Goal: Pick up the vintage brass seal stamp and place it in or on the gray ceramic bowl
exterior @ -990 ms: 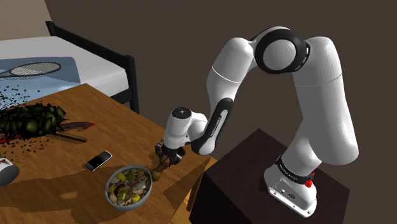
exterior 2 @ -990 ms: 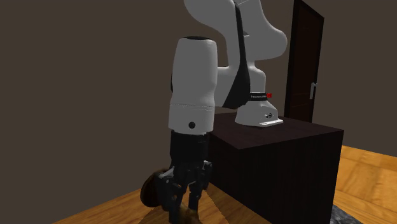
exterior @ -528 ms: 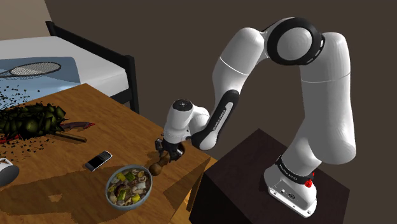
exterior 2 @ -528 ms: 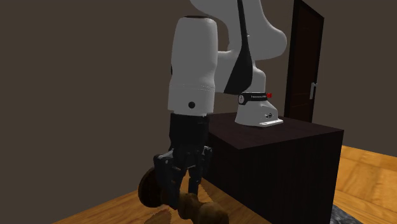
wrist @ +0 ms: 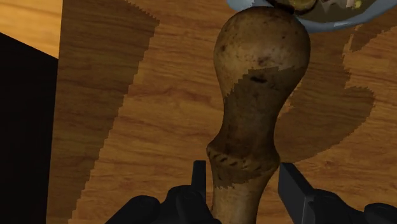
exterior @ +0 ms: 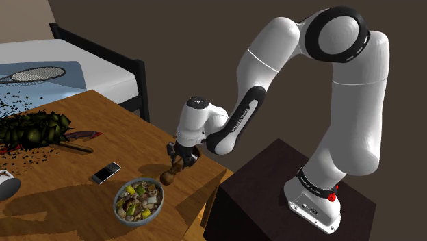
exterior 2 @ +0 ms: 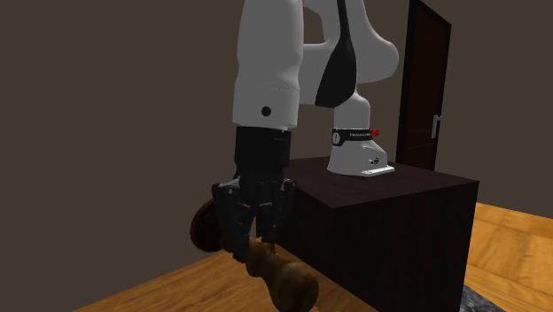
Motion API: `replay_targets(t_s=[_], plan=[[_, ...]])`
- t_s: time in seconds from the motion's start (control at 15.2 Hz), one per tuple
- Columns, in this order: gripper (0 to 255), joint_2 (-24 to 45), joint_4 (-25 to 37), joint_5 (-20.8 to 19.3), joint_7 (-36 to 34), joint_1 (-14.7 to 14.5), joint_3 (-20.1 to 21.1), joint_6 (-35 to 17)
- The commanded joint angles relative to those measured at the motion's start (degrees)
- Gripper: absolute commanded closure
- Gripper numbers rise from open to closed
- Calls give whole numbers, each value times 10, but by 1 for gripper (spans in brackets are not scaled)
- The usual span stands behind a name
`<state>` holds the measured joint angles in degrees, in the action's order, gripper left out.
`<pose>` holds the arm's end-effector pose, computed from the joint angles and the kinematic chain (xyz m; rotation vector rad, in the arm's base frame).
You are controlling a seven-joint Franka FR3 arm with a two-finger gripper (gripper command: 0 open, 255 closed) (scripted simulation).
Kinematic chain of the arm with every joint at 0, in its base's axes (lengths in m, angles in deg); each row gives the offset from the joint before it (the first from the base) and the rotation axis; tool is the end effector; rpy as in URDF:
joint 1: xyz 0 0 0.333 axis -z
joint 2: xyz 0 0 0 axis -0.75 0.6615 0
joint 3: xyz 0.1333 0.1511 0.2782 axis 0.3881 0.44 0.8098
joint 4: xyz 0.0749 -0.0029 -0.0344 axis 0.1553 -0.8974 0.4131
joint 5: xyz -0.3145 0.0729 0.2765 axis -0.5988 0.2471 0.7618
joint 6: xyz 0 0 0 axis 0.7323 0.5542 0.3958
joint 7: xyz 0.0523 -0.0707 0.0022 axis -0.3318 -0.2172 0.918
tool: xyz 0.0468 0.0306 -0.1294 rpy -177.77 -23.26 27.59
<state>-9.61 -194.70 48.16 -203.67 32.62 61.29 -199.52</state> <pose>0.4388 0.3248 0.1203 -2.5361 1.5883 -0.0857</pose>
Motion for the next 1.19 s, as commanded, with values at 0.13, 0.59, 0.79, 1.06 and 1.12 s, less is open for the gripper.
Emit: replay_targets(t_s=[0.13,0.59,0.79,1.06,1.12], plan=[[255,-31,-9,27,22,25,32,24],[255,-85,-21,83,65,68,85,66],[255,-108,-24,111,86,83,106,84],[255,-135,-25,145,111,99,128,107],[255,-125,-11,134,91,84,125,113]])
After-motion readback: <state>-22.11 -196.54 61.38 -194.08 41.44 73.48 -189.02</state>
